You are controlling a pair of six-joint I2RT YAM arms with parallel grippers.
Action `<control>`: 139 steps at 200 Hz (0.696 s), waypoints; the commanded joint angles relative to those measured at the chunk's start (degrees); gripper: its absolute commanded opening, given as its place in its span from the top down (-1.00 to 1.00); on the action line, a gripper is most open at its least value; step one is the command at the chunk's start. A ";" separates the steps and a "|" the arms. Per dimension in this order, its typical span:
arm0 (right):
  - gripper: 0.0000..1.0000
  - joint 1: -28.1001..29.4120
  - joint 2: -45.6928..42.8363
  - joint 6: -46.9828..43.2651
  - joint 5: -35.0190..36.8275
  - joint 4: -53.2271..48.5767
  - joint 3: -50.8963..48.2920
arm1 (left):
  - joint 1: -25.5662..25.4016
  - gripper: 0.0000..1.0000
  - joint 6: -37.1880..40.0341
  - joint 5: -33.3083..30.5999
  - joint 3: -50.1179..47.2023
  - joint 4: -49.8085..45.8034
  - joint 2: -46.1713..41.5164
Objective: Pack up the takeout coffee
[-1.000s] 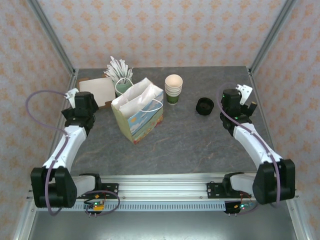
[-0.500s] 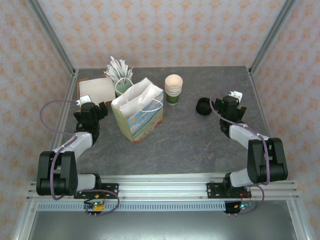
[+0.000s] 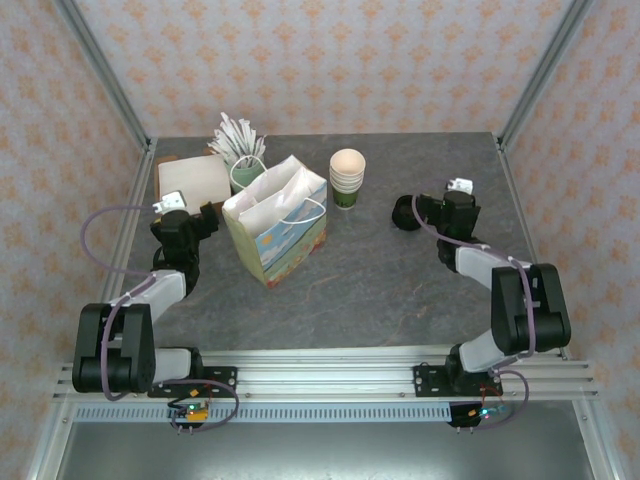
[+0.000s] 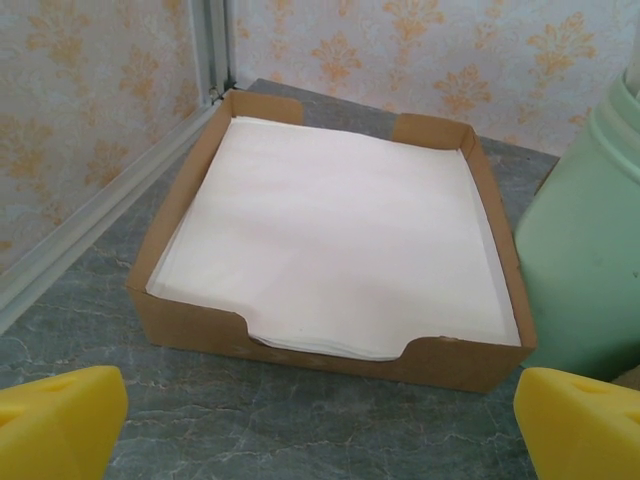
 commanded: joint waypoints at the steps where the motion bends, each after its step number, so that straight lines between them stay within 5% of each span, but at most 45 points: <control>1: -0.99 -0.23 0.75 -0.80 -0.31 -3.23 4.38 | -0.80 -1.00 1.55 -4.20 -0.79 1.99 -1.95; 33: -0.99 -0.23 0.07 -1.54 1.78 -13.49 6.84 | -1.86 -1.00 1.81 -5.72 -0.06 2.73 -0.74; 139: -0.99 -0.31 -0.02 -1.63 -0.46 3.34 -6.36 | -4.27 -1.00 3.88 -5.56 -1.49 0.70 -0.07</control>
